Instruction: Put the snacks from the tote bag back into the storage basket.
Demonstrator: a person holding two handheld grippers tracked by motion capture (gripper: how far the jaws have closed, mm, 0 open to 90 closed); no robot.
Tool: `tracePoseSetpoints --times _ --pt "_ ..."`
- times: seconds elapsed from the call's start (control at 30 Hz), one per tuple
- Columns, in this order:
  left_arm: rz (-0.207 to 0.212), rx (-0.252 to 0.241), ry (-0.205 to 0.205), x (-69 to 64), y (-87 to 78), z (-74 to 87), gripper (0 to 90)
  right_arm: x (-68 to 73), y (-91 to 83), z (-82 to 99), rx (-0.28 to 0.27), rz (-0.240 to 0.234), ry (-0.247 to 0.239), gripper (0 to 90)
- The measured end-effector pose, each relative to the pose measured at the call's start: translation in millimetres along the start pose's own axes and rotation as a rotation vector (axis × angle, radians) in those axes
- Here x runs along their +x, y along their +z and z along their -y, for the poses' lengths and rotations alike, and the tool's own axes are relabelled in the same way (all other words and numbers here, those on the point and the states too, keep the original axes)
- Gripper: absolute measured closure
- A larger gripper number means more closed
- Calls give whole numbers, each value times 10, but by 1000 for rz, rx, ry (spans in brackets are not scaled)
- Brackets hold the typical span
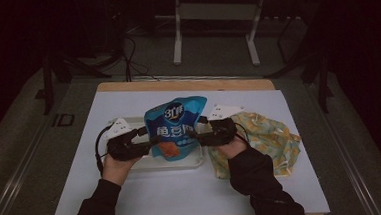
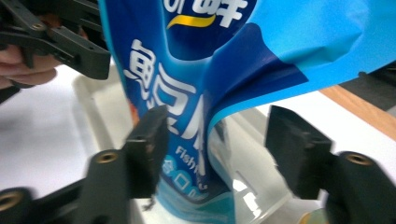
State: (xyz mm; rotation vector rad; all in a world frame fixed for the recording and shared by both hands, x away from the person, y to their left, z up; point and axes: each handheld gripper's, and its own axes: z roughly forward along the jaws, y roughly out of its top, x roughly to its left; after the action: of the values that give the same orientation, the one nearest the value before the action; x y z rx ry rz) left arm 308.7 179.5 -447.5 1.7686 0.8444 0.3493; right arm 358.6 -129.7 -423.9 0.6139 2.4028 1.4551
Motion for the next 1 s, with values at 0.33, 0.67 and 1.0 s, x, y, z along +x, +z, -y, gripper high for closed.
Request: tracePoseSetpoints --times 0.33,0.67,1.0 --pt "-19 1 -42 -49 -77 58 21 -2 -140 47 -18 -34 18 133" --pt "44 4 -64 -170 -103 191 21 36 -361 93 -27 -2 15 142" --pt "84 -1 -39 -393 -143 253 21 102 -584 220 -32 14 -12 142"
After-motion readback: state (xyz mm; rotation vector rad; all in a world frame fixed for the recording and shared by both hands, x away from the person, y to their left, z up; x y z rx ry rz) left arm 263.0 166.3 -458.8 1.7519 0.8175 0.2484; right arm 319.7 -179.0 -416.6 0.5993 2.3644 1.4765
